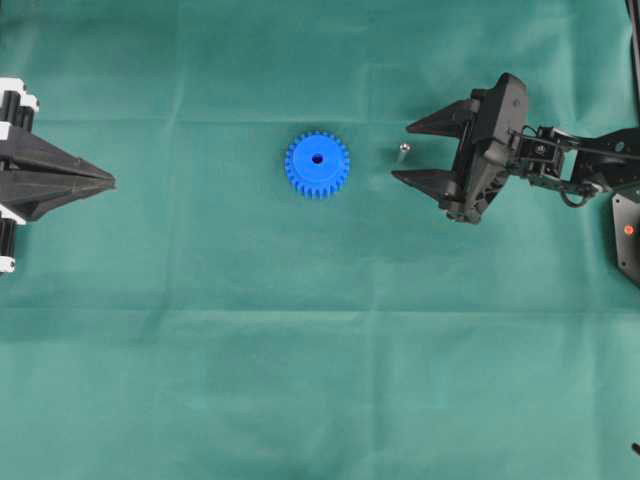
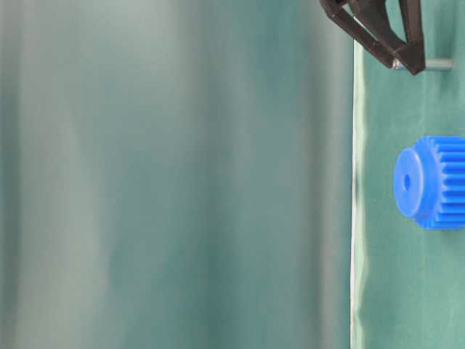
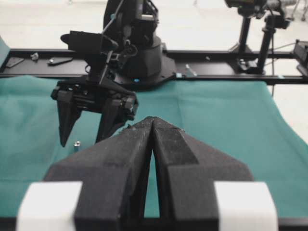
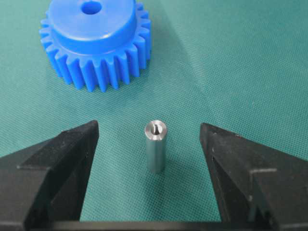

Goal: Insert the shaft placed at a random location into the center hole of the medium gear at another random location.
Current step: 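Move the open right gripper left toward the silver shaft, then close the right gripper around the upright silver shaft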

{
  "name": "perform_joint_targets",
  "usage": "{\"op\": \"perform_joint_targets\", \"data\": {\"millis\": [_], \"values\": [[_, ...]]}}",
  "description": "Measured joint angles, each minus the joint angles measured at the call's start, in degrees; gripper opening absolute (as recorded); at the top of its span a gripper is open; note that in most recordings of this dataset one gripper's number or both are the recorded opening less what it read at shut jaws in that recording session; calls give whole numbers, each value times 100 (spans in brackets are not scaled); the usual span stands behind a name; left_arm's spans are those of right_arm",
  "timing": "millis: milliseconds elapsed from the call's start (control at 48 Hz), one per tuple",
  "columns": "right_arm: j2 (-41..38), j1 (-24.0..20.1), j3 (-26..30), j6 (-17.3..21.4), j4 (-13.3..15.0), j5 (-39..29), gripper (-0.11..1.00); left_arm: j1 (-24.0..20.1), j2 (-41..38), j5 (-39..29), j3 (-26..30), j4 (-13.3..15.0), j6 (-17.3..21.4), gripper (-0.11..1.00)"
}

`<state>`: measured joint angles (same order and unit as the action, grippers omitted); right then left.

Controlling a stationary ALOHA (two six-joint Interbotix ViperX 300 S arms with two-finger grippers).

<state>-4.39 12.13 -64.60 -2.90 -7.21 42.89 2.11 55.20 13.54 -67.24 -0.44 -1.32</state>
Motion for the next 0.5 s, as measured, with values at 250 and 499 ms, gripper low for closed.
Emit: {"op": "perform_joint_targets", "data": {"millis": [250,499], "values": [[-18,0,18,0,-9,0,54,0,0,-18,0,0,0,0],[-18,0,18,0,-9,0,13,9,-9,-44,0,0,0,0]]}}
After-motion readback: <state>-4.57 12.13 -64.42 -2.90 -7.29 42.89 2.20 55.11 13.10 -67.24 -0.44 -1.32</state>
